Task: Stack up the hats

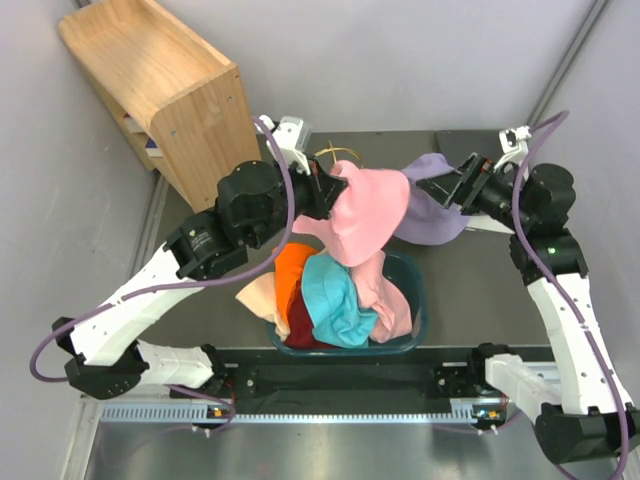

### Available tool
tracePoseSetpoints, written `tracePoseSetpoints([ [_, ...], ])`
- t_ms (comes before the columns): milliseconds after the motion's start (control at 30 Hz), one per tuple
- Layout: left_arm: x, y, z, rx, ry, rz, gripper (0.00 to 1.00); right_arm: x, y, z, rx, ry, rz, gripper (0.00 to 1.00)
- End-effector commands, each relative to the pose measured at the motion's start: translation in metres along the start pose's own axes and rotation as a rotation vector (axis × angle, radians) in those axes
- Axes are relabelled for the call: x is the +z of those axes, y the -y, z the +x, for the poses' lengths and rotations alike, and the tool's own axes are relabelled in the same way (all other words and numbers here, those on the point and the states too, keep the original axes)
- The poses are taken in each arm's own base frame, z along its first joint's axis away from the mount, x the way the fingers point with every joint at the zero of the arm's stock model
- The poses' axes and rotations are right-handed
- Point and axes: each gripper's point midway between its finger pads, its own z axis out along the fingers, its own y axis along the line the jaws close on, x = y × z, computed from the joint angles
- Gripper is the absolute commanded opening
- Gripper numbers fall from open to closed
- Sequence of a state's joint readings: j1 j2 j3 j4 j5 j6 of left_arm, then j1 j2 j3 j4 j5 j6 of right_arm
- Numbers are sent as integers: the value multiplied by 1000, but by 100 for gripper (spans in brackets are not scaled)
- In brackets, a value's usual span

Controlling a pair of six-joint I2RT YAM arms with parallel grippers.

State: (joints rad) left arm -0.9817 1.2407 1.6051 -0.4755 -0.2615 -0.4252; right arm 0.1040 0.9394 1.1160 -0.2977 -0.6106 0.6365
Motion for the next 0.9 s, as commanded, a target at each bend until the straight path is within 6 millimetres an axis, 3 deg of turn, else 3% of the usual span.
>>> tracePoseSetpoints([
  [0, 2, -10, -13, 14, 61, -56, 0, -8, -36, -21, 41, 107, -112, 86],
  [133, 1, -11, -12, 19, 60, -58, 0, -5, -45, -13, 106, 70, -131, 86],
  [300, -4, -12, -17, 14, 84, -60, 0, 5, -26, 15, 138, 6, -48, 86],
  [467, -13, -15, -20, -2, 106, -61, 0, 12, -19, 36, 201, -36, -37, 87],
  [767, -20, -15, -23, -33, 130, -45, 0, 30, -31, 70, 288, -117, -71, 88],
  [867, -22, -15, -25, -33, 139, -46, 0, 36, -42, 73, 282, -105, -122, 88],
])
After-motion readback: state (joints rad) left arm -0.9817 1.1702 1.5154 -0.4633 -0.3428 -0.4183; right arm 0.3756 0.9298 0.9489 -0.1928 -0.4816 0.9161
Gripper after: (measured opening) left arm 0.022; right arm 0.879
